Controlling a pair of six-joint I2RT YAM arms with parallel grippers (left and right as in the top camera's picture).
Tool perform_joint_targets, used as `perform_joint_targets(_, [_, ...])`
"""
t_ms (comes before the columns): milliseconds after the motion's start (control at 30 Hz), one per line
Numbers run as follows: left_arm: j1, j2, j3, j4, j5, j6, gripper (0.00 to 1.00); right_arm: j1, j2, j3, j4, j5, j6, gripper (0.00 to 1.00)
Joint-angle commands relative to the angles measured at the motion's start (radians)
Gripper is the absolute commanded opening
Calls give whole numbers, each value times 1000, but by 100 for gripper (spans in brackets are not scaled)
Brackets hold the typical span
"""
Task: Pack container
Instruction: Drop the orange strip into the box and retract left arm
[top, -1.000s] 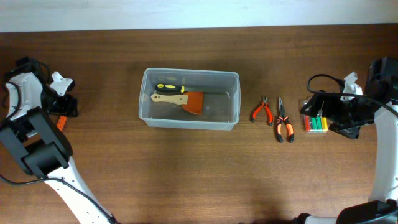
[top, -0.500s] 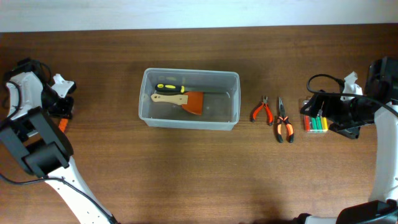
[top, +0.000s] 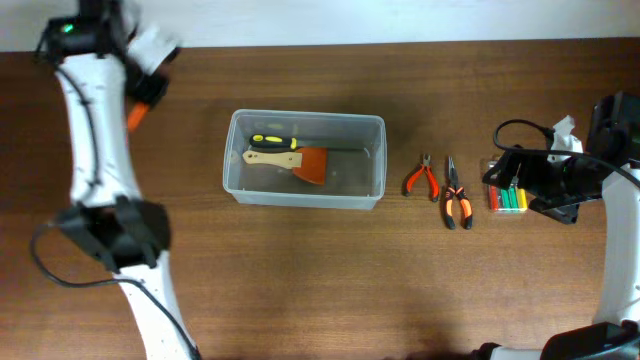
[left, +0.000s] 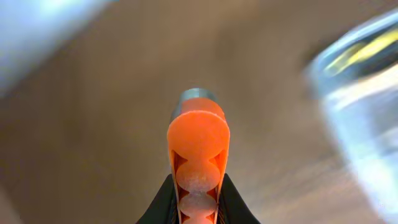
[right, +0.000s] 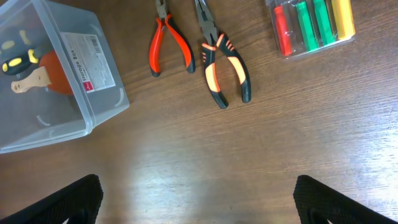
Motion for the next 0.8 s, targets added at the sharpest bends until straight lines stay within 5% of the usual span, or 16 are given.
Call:
perform_joint_targets(0, [-167, -99, 99, -17, 65, 39, 2, -6, 1, 15, -1, -13, 4, 98])
perform_joint_targets(300, [-461, -6, -124, -23, 65, 164, 2, -6, 1, 15, -1, -13, 4, 98])
perform_joint_targets(500, [-525, 55, -320, 117, -96, 213, 2, -6, 1, 15, -8, -13, 4, 99])
perform_joint_targets(767, [-554, 61, -401, 283, -7, 346, 2, -6, 1, 15, -8, -13, 4, 98])
